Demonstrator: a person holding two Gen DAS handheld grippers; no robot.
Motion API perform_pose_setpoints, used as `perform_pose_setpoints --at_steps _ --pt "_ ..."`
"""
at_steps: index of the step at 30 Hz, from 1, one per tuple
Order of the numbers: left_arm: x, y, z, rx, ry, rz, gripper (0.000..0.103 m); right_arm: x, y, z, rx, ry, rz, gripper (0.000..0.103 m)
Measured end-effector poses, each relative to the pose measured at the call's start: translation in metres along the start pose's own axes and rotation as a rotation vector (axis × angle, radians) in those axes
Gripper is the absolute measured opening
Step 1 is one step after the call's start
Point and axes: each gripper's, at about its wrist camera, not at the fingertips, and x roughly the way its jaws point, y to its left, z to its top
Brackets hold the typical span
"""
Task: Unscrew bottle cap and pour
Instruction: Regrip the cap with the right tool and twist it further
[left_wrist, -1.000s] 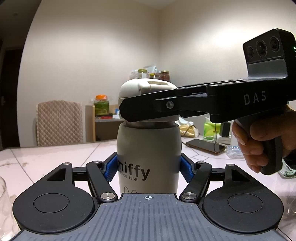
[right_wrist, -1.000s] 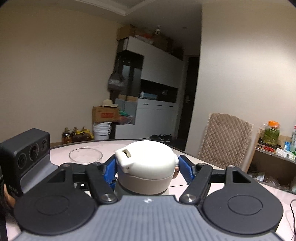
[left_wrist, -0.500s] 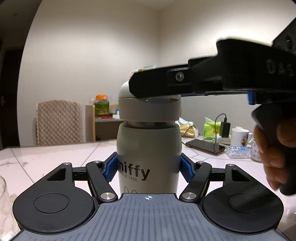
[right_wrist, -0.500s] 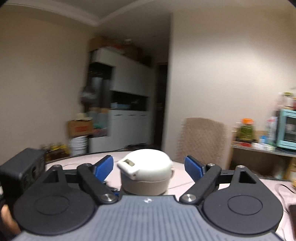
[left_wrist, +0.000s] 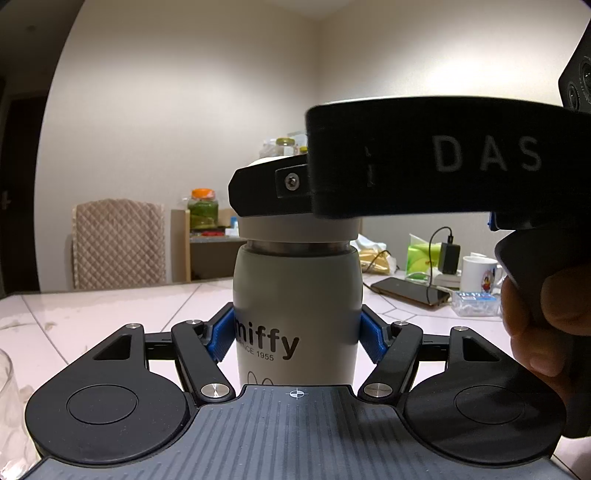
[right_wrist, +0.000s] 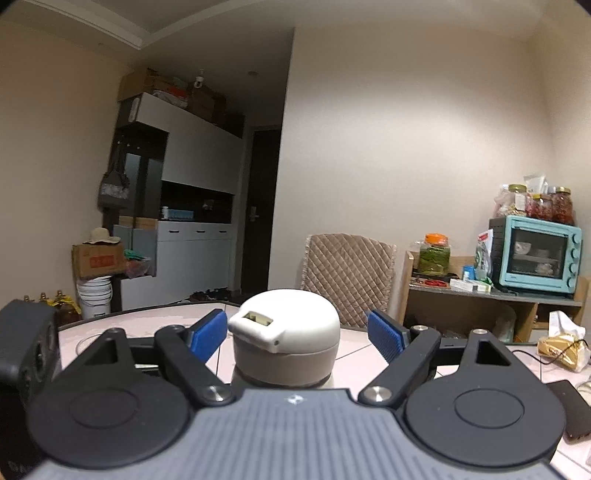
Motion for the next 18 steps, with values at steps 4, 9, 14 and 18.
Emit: perform_pose_setpoints --at_steps 4,9,14,18 --pt "-0.001 -0.002 -0.002 0.0 0.001 0.0 0.072 0.002 0.002 -0.006 0.009 0.013 -0.006 0.077" --pt "-0.001 -0.003 -0.003 0.002 0.001 0.0 0.072 0.002 0.004 -0.01 0.001 0.017 0.006 0.065" --pt "0.0 -0.006 -0.002 0.004 0.0 0.001 0.072 0.001 0.002 -0.01 -0.026 0.022 0.04 0.065" --pt "0.001 -0.008 -0.005 0.004 0.0 0.0 0.072 0.003 -0.006 -0.007 -0.052 0.025 0.117 0.065"
